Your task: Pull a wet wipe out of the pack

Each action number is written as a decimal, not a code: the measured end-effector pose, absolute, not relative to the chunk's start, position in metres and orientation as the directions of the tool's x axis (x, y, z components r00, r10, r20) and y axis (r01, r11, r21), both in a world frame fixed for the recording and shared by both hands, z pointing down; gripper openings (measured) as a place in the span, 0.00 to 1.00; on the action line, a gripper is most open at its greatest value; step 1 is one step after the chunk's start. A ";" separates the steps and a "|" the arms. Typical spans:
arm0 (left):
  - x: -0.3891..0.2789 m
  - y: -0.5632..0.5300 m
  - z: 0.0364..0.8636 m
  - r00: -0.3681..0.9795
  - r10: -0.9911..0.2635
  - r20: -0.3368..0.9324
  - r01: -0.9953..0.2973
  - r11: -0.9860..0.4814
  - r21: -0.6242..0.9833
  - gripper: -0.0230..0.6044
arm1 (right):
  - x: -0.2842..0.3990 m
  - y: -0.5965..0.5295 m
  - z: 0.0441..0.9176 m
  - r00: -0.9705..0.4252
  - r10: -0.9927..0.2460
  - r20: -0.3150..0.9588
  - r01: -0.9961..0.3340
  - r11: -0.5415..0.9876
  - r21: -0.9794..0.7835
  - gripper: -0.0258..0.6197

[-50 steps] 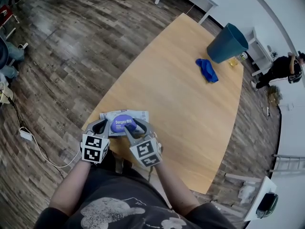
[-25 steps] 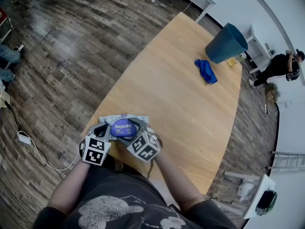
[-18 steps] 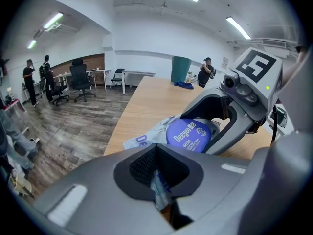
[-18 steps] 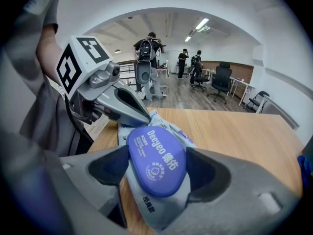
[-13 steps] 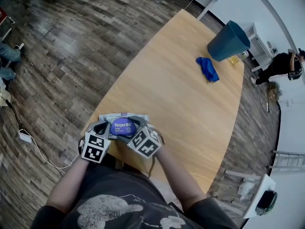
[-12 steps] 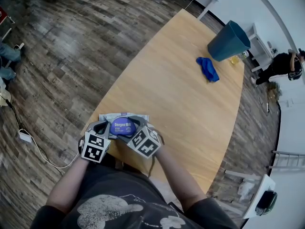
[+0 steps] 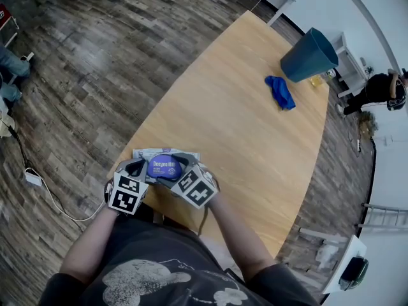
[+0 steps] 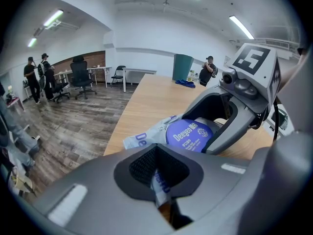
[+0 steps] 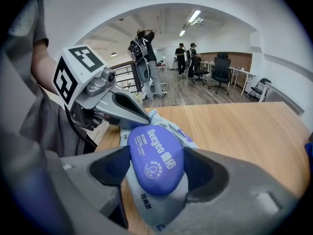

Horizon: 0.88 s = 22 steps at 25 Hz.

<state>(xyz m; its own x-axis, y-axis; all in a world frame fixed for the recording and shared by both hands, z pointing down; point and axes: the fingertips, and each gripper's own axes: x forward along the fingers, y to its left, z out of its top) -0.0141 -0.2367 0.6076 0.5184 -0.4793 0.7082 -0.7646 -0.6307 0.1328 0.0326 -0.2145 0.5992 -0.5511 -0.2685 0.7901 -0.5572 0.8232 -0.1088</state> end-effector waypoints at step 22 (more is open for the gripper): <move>-0.013 -0.235 0.607 0.545 -0.416 0.728 -0.730 -0.663 0.167 0.06 | 0.028 -0.209 0.607 -0.416 -0.304 0.857 -0.491 0.868 0.070 0.58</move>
